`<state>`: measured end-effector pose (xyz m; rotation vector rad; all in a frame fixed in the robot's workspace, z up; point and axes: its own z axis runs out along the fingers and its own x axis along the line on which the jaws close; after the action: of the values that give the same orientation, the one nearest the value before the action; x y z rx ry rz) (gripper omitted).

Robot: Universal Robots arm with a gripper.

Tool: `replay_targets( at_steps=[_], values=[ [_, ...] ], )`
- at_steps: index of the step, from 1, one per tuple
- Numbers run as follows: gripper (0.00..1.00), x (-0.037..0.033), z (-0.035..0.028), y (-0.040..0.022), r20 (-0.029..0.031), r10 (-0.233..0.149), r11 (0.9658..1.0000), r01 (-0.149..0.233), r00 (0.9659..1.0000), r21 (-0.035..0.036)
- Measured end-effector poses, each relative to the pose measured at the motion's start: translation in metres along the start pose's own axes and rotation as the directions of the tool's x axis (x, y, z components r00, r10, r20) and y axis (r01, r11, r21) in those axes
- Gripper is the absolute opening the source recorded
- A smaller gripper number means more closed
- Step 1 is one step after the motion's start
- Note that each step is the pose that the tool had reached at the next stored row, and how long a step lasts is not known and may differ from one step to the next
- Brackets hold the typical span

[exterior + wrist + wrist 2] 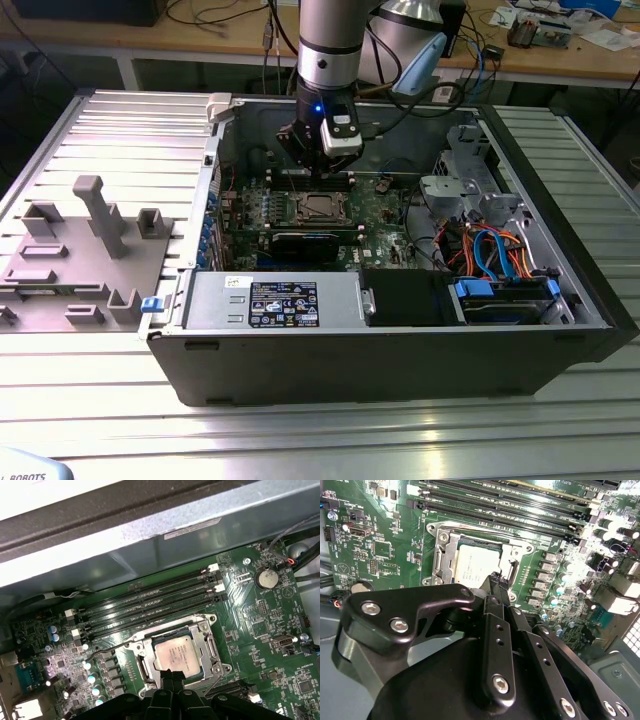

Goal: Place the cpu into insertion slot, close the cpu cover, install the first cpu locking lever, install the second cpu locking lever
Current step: 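Install the first cpu locking lever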

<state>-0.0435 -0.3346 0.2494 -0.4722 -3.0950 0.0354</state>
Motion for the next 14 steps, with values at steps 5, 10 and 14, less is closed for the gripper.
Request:
replay_targets(
  at_steps=[5, 10, 14],
  values=[
    [0.11, 0.0, 0.0, 0.0, 0.0002, -0.011, 0.9999, 0.011, 0.9999, 0.0001],
    [0.11, 0.0, 0.0, 0.0, 0.0005, -0.023, 0.9997, 0.023, 0.9997, 0.0001],
    [0.11, 0.0, 0.0, 0.0, 0.0008, -0.032, 0.9995, 0.032, 0.9995, 0.0002]
  ],
)
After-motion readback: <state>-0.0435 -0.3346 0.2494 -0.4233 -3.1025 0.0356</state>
